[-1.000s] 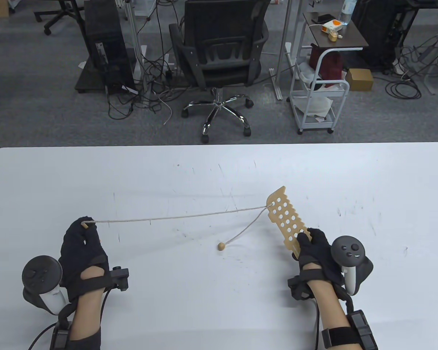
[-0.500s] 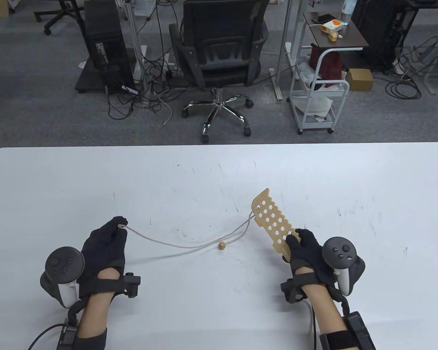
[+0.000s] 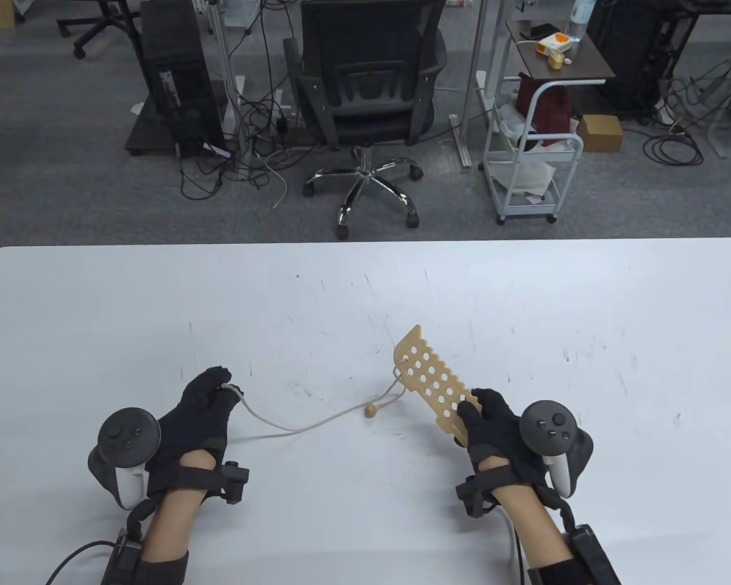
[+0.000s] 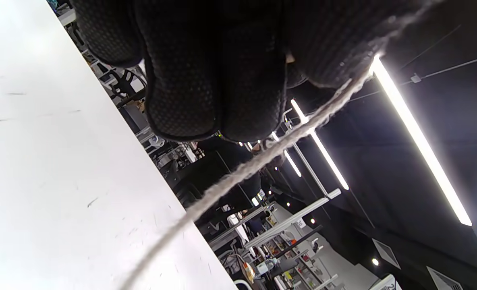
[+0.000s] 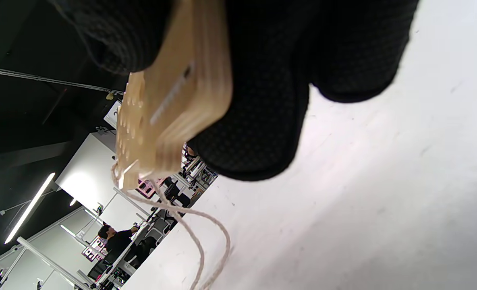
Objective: Thread rope through all holes on crocodile lacing toy
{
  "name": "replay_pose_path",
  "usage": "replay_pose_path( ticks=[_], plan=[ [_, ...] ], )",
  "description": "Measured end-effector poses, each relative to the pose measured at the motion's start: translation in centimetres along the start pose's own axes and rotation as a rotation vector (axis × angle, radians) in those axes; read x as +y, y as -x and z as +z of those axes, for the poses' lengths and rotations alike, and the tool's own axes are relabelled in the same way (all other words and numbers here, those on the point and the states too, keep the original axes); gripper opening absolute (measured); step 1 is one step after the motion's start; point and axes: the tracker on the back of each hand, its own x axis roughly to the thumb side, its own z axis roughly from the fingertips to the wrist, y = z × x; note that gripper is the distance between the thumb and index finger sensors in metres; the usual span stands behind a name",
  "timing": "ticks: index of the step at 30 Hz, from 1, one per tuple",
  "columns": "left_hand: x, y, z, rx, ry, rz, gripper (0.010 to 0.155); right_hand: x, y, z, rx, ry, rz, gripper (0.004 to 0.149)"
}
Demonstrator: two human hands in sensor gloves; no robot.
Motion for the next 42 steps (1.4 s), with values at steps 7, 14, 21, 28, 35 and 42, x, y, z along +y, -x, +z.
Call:
replay_pose_path(
  ticks=[7,14,21,28,35,42],
  plan=[
    [-0.9,-0.1,0.1,-0.027,0.043,-0.026,0.07,0.9,-0.8,0.6,-0.044,-0.044,0.011,0.047],
    [-1.3,-0.3,0.1,-0.038,0.063,-0.048,0.062,1.5,-1.6,1.2,-0.082,-0.078,0.011,0.046],
    [-1.5,-0.4,0.1,-0.039,0.09,-0.036,0.046,2.1,-2.1,1.7,-0.117,-0.106,0.014,0.047],
    [-2.5,-0.5,-0.1,-0.046,0.216,-0.036,0.061,2.3,-2.6,2.0,-0.139,-0.12,0.006,0.047],
    [-3.1,-0.9,0.1,-0.107,0.25,-0.102,0.068,2.3,-2.8,2.3,-0.158,-0.122,-0.008,0.047],
    [-3.3,-0.9,0.1,-0.121,0.221,-0.15,0.047,2.5,-3.0,2.5,-0.175,-0.136,-0.009,0.047]
  ],
)
